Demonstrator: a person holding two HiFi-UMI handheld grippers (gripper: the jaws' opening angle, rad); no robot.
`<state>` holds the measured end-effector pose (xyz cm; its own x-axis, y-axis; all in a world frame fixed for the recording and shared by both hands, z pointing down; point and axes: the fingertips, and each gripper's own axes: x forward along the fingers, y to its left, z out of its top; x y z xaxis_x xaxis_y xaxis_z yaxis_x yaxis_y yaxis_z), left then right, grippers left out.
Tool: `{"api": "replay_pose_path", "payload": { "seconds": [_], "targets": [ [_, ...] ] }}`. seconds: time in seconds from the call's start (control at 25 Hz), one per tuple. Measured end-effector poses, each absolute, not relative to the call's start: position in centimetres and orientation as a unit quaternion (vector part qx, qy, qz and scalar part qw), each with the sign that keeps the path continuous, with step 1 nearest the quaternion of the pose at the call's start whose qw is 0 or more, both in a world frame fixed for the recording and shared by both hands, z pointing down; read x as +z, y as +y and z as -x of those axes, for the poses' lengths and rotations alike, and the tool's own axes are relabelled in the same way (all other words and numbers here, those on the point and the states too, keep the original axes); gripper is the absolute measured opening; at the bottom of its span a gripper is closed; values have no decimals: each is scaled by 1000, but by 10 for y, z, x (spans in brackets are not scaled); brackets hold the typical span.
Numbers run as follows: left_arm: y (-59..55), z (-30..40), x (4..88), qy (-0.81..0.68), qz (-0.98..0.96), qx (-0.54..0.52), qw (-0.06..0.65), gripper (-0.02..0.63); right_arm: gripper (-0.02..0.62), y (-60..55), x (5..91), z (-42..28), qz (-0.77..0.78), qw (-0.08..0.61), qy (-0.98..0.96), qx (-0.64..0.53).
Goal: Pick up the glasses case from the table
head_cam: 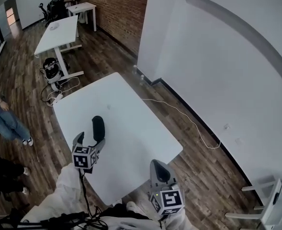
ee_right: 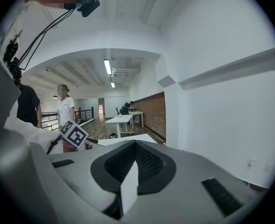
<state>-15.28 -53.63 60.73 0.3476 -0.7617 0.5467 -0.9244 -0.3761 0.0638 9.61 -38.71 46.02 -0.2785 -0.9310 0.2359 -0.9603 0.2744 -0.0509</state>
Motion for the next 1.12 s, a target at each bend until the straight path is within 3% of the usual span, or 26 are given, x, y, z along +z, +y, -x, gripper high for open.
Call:
{"api": "replay_pose_path", "payload": {
  "seconds": [0.24,0.4,0.56,0.72,0.92,1.12],
  "targets": [
    [-604,176,708,-551,-732,301,265,459,6,-363,468,-137,-638,113,-755,101],
    [-633,177,736,-561,-706,328,281,460,6,-341,474,-165,-665,129,-727,109],
    [-633,168,767,-531,-689,353,345,460,6,-332,477,-177,-679,136,-713,115],
    [-640,157,784,-517,-688,367,353,459,6,-326,472,-186,-687,140,-703,116],
    [-629,152,785,-501,-697,370,356,406,6,-318,478,-191,-690,134,-701,123],
    [-603,150,751,-487,-727,354,330,380,6,-322,486,-178,-675,117,-716,132]
  ]
}}
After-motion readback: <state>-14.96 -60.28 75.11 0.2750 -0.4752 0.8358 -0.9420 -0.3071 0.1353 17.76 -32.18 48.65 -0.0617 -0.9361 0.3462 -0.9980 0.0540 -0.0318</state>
